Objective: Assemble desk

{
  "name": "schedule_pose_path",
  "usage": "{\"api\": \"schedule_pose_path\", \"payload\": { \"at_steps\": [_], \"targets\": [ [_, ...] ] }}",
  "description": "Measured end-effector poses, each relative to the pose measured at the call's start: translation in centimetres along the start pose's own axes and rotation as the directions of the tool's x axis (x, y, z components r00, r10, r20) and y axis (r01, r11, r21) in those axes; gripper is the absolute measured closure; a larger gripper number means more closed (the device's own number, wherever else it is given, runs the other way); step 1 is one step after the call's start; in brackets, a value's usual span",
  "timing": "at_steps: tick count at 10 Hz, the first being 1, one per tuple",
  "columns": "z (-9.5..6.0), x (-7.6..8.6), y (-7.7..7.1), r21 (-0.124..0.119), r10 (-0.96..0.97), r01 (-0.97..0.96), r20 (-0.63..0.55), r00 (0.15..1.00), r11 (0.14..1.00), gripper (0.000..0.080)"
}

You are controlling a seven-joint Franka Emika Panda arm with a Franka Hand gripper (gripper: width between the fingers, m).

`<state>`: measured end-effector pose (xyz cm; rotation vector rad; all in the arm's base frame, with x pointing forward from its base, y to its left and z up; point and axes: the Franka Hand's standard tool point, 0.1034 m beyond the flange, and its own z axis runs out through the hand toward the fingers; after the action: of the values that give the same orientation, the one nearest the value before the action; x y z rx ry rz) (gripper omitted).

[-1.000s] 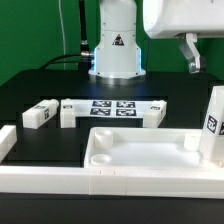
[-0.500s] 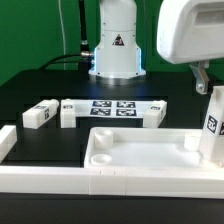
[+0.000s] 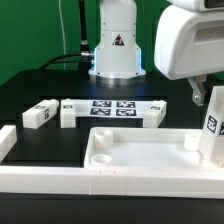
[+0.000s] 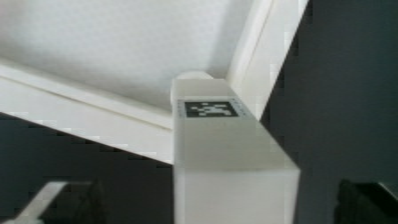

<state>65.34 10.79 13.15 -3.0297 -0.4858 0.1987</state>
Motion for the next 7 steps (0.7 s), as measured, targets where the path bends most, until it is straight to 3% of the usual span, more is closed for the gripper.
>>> {"api": "schedule_pose_path", "payload": {
  "at_steps": [1, 2, 3, 4, 5, 7],
  "targets": [
    [0.06, 0.01, 0.04, 0.000, -0.002, 0.002, -0.003, 1.000, 1.000, 0.0151],
    [0.27, 0.13, 0.13, -0.003, -0.019, 0.019, -0.015, 1.000, 1.000, 0.0280],
    [0.32, 0.12, 0.12, -0.003, -0.018, 0.018, -0.015, 1.000, 1.000, 0.0280],
    [0.33, 0.12, 0.12, -0.003, -0.018, 0.018, -0.015, 1.000, 1.000, 0.0420],
    [0.34, 0.11, 0.17, -0.003, -0.011, 0.011, -0.015, 1.000, 1.000, 0.0511],
    [0.34, 0.11, 0.18, -0.002, 0.005, -0.005, -0.015, 1.000, 1.000, 0.0511]
  ]
}}
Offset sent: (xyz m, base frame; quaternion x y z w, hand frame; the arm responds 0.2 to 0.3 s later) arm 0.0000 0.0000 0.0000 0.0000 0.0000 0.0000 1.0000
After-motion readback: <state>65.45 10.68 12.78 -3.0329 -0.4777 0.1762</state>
